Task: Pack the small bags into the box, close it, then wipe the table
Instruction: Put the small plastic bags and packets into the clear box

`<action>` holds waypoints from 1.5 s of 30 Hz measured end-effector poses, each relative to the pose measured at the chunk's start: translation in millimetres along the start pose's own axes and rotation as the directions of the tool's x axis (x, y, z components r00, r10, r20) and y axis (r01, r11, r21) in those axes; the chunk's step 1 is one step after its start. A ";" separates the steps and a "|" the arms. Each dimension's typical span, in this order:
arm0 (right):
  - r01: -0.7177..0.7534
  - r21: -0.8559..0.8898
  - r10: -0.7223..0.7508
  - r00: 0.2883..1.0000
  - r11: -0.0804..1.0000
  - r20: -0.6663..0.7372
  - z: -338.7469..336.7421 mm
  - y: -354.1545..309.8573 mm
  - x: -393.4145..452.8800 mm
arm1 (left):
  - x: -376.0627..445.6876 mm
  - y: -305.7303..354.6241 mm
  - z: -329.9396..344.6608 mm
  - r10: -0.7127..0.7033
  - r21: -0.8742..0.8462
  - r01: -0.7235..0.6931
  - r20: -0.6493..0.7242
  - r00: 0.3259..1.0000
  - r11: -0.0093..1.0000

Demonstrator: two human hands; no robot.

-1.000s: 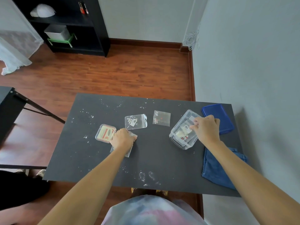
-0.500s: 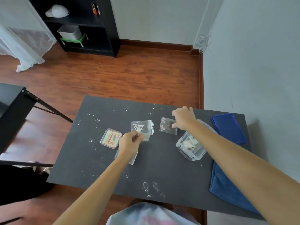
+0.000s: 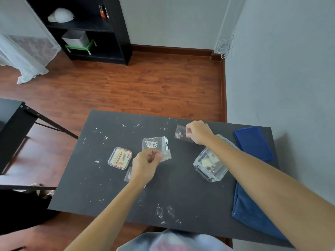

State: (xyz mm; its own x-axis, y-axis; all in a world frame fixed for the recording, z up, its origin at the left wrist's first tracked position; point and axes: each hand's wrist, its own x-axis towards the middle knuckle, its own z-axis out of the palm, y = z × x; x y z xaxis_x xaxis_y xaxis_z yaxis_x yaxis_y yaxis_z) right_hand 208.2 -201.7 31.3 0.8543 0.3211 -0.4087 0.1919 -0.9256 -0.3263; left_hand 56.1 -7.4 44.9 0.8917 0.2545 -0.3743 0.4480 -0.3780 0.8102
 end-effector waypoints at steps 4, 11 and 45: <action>0.028 0.266 0.021 0.983 0.963 -0.180 -28.2 25.2 -29.8 | -4.7 26.4 35.7 0.132 0.031 -0.135 0.065 0.989 0.990; 0.021 0.407 0.162 0.899 0.913 -0.408 -47.1 80.6 -109.8 | -6.0 57.2 109.4 0.191 0.090 -0.209 0.175 0.966 0.974; 0.132 0.048 -0.102 0.908 0.990 -0.406 22.8 -20.4 -89.4 | 10.3 -82.5 -48.3 0.080 0.688 -0.335 0.375 0.924 0.643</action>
State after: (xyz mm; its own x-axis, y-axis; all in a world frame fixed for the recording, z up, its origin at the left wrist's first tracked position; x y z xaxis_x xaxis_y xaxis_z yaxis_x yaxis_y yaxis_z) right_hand 117.0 -206.9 55.0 0.9524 0.3048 0.0079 0.2801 -0.8643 -0.4177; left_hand 25.1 69.5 -4.0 0.8835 -0.1290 -0.4503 0.0338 -0.9413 0.3360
